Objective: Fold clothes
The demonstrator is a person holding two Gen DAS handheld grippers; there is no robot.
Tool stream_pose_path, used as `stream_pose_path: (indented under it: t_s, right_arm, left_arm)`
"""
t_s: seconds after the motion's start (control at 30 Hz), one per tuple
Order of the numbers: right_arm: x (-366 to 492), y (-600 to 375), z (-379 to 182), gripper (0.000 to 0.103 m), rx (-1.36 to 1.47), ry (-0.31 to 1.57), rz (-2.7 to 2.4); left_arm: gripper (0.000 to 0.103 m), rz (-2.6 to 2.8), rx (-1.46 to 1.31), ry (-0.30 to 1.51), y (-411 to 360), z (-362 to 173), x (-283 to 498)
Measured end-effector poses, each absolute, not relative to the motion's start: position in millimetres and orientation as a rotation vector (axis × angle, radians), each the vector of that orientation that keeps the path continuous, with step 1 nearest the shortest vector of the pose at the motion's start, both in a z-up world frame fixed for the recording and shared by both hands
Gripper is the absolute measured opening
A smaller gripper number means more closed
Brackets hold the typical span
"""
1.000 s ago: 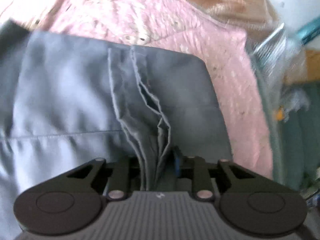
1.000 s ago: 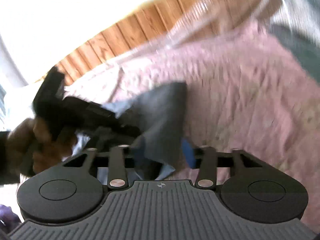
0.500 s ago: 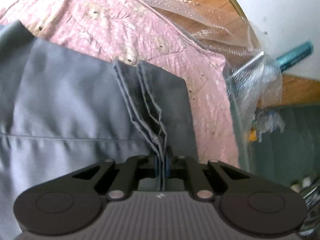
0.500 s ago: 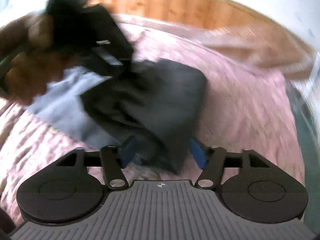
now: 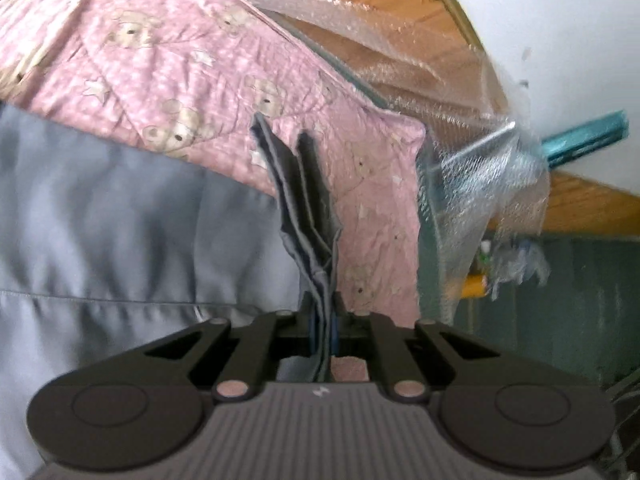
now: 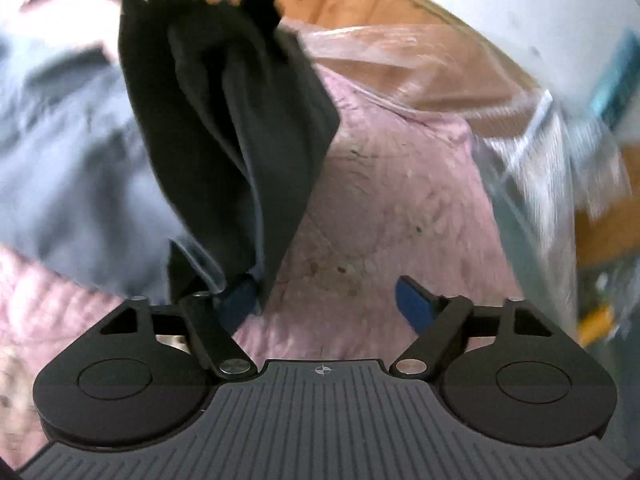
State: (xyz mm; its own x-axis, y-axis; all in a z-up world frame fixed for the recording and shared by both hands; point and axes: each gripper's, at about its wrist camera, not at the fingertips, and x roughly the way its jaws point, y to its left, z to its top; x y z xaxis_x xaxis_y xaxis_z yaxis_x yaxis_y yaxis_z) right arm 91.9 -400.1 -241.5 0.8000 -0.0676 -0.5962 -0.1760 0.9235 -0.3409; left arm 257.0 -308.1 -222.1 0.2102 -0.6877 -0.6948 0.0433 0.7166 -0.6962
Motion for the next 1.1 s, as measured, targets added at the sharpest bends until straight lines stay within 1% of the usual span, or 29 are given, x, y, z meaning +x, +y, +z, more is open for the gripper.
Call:
stream_pose_path:
  t_s: [0.1,0.17,0.2,0.23,0.27,0.3,0.37,0.4,0.43,0.5,0.57,0.67,0.7,0.77,0.8,0.87,0.97,1.0,1.03,1.1]
  right_arm:
    - [88.7,-404.1,-238.8,0.092,-0.341,0.652,0.044]
    - [87.1,-407.2,-237.5,0.093,-0.305,0.659,0.032]
    - [93.1,-415.4,-243.4,0.091,-0.287,0.694,-0.001]
    - [99.1,-423.6,-249.3,0.086,-0.268,0.729,-0.034]
    - [105.1,-431.7,-255.2,0.069,-0.250,0.764,-0.068]
    - [111.1,-439.9,-261.1,0.063,-0.231,0.799,-0.101]
    - [110.6,-458.7,-264.2,0.064,-0.180,0.829,-0.114]
    - [105.0,-468.7,-262.1,0.061,-0.152,0.827,-0.095]
    - [102.4,-470.5,-262.0,0.055,-0.162,0.825,-0.069]
    - [100.4,-476.2,-261.5,0.055,-0.163,0.834,-0.033]
    - [95.6,-486.2,-261.4,0.056,-0.079,0.852,-0.029]
    - [91.6,-497.3,-260.2,0.058,-0.018,0.900,-0.005]
    - [89.5,-500.6,-258.8,0.060,-0.009,0.922,0.007]
    - [85.0,-507.3,-255.3,0.059,0.011,0.964,0.033]
    - [79.1,-510.4,-242.9,0.056,0.014,0.956,0.054]
    - [64.7,-510.4,-215.4,0.056,0.019,0.869,0.119]
    - [78.7,-490.6,-198.6,0.056,-0.052,0.785,0.180]
    - [83.9,-484.0,-194.1,0.052,-0.074,0.759,0.200]
    - [97.5,-477.8,-205.1,0.044,-0.085,0.770,0.212]
    - [119.4,-465.8,-230.5,0.033,-0.100,0.829,0.234]
  left_arm:
    - [0.006,-0.541,-0.594,1.289,-317.5,-221.1,258.5]
    - [0.006,-0.537,-0.580,1.294,-321.0,-219.5,257.8]
    - [0.006,-0.529,-0.571,1.288,-321.3,-217.1,257.7]
    - [0.006,-0.520,-0.563,1.282,-320.4,-215.2,257.6]
    - [0.006,-0.512,-0.559,1.278,-315.0,-215.1,257.1]
    - [0.006,-0.504,-0.555,1.274,-309.7,-214.9,256.5]
    - [0.006,-0.484,-0.545,1.279,-295.3,-220.9,252.7]
    - [0.006,-0.463,-0.538,1.291,-289.2,-229.6,251.5]
    - [0.006,-0.445,-0.532,1.305,-283.8,-238.5,249.6]
    - [0.006,-0.430,-0.507,1.328,-274.9,-260.7,242.0]
    - [0.006,-0.417,-0.481,1.345,-267.0,-280.8,234.5]
    - [0.007,-0.428,-0.446,1.303,-267.4,-284.4,225.2]
    - [0.008,-0.432,-0.435,1.289,-267.6,-285.7,222.1]
    - [0.008,-0.440,-0.411,1.261,-267.9,-288.1,215.9]
    - [0.008,-0.443,-0.400,1.247,-268.1,-289.3,212.8]
    - [0.009,-0.451,-0.377,1.219,-268.4,-291.7,206.7]
    - [0.008,-0.444,-0.333,1.165,-267.9,-282.4,199.0]
    - [0.009,-0.440,-0.318,1.146,-267.7,-277.8,196.6]
    - [0.011,-0.435,-0.303,1.127,-267.4,-273.2,194.3]
    - [0.014,-0.427,-0.272,1.088,-266.9,-264.0,189.6]
